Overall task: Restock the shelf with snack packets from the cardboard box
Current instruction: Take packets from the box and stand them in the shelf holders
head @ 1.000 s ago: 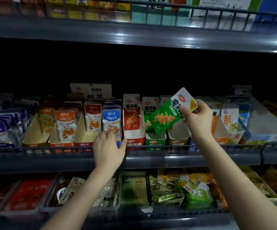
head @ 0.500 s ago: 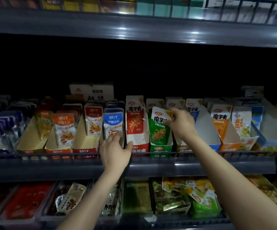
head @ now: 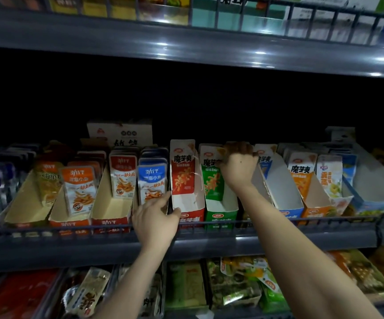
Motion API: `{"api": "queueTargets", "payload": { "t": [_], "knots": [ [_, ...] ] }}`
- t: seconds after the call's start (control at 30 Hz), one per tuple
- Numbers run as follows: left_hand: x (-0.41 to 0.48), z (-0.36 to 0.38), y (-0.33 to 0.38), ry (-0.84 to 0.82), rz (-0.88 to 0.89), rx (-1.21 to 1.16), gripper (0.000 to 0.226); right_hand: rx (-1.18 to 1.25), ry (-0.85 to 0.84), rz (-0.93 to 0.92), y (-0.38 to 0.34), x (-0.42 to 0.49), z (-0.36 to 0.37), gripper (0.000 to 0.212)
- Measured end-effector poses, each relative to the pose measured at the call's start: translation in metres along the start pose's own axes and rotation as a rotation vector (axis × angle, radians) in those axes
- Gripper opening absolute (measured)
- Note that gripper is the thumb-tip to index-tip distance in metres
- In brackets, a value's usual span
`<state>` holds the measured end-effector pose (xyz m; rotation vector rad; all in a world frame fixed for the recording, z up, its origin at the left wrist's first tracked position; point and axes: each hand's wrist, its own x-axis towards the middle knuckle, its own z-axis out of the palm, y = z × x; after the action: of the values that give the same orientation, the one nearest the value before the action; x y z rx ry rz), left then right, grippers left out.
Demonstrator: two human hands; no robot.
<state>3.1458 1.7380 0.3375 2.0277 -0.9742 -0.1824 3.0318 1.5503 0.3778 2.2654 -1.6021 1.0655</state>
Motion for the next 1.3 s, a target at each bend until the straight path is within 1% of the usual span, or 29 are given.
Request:
{"api": "queueTargets", "payload": {
  "t": [0.1,0.17,0.23,0.3,0.37,0.47,0.53,0.67,0.8,0.87,0.97,1.1,1.17,1.23,1.3],
  "knots": [
    [-0.001,0.0,-0.001,0.002,0.012,0.002,0.05,0.034,0.059,0.015,-0.001,-0.003,-0.002,0.059],
    [-0.002,0.001,-0.002,0.002,0.017,0.009,0.05,0.036,0.06,0.033,-0.001,-0.005,-0.005,0.055],
    [-0.003,0.001,-0.003,-0.001,0.023,0.012,0.05,0.045,0.015,0.092,0.0,-0.009,-0.012,0.048],
    [-0.004,0.001,-0.003,0.003,0.049,0.016,0.05,0.067,-0.043,0.164,0.004,-0.017,-0.022,0.05],
    [-0.007,-0.001,-0.003,0.017,0.086,0.044,0.05,0.166,-0.03,0.18,0.01,-0.03,-0.035,0.052],
    [-0.019,-0.01,-0.003,0.09,0.165,0.09,0.046,0.351,-0.001,0.213,0.019,-0.061,-0.06,0.051],
    [-0.033,-0.02,-0.005,0.122,0.203,0.115,0.044,0.429,-0.011,0.245,0.023,-0.087,-0.077,0.044],
    [-0.072,-0.042,-0.03,0.113,0.226,0.167,0.036,0.525,-0.07,0.306,0.03,-0.153,-0.103,0.024],
    [-0.121,-0.054,-0.088,0.059,0.209,0.267,0.023,0.627,-0.22,0.325,0.028,-0.23,-0.112,0.017],
    [-0.147,-0.055,-0.127,0.019,0.17,0.311,0.022,0.645,-0.362,0.335,0.027,-0.273,-0.103,0.016],
    [-0.187,-0.056,-0.183,-0.041,0.05,0.365,0.019,0.627,-0.571,0.378,0.028,-0.337,-0.081,0.015],
    [-0.234,-0.048,-0.235,-0.157,-0.112,0.386,0.022,0.553,-0.827,0.464,0.037,-0.414,-0.054,0.013],
    [-0.252,-0.038,-0.257,-0.171,-0.138,0.389,0.025,0.519,-0.912,0.498,0.043,-0.449,-0.039,0.01],
    [-0.267,-0.027,-0.277,-0.177,-0.155,0.391,0.037,0.484,-0.977,0.538,0.05,-0.48,-0.022,0.007],
    [-0.28,-0.017,-0.295,-0.197,-0.185,0.415,0.037,0.417,-1.057,0.557,0.057,-0.505,-0.006,0.01]
  ]
}}
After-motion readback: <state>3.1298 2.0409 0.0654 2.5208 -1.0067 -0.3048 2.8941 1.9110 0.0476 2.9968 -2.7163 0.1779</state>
